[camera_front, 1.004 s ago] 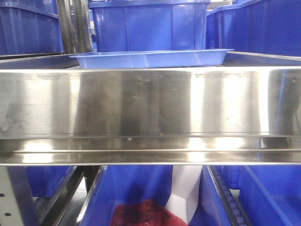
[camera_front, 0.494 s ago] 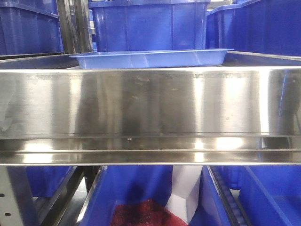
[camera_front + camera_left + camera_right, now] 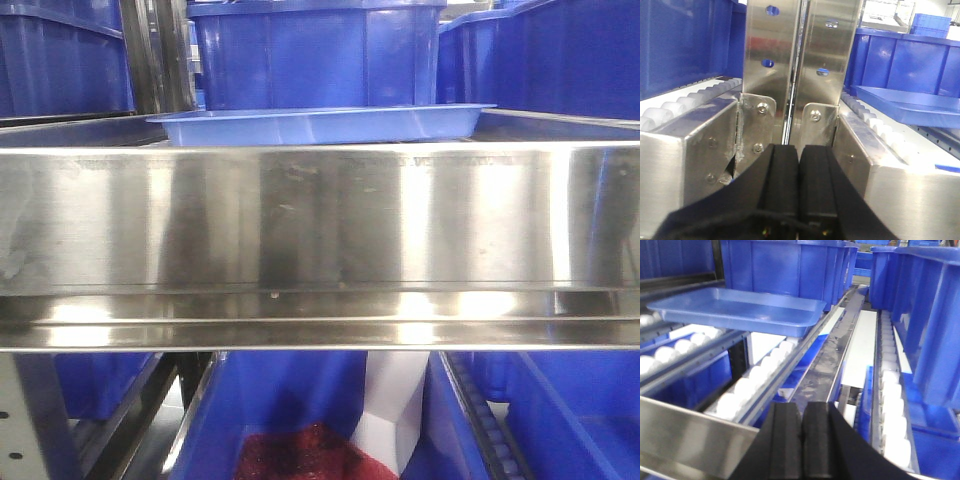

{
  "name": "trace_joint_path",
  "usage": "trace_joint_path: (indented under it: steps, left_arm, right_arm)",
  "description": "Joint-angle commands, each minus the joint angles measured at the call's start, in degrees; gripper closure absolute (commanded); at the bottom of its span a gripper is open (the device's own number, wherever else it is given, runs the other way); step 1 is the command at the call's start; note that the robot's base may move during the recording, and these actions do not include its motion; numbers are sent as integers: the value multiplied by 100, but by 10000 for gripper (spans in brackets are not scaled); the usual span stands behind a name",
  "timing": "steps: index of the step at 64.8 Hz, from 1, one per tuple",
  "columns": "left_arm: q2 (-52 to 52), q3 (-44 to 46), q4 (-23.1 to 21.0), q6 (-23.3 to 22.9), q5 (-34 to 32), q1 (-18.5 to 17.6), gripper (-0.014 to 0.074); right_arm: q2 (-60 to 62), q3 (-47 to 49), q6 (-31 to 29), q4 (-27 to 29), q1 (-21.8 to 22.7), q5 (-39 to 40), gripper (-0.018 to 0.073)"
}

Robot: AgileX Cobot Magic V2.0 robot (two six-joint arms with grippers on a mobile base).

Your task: Grab blue tray and place on right shelf

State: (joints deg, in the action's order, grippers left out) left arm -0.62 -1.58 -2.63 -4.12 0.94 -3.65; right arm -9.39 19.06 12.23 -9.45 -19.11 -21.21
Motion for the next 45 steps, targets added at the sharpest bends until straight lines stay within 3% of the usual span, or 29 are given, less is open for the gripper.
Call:
trace_joint_path:
  steps: [1, 9, 18, 45]
  left_arm:
    - [-81, -168, -38, 18, -563, 6, 645]
    - [-81, -168, -38, 18, -563, 6, 645]
    - [-81, -168, -38, 18, -563, 6, 645]
    - [-81, -168, -38, 18, -563, 6, 645]
  right_arm:
    - [-66, 164, -139, 266, 388, 665, 503]
    - [-52, -3, -565, 578, 1208, 678, 503]
    - [100, -503, -1079, 1042, 1728, 945, 503]
    - [1115, -1945, -1223, 1165, 1861, 1711, 503]
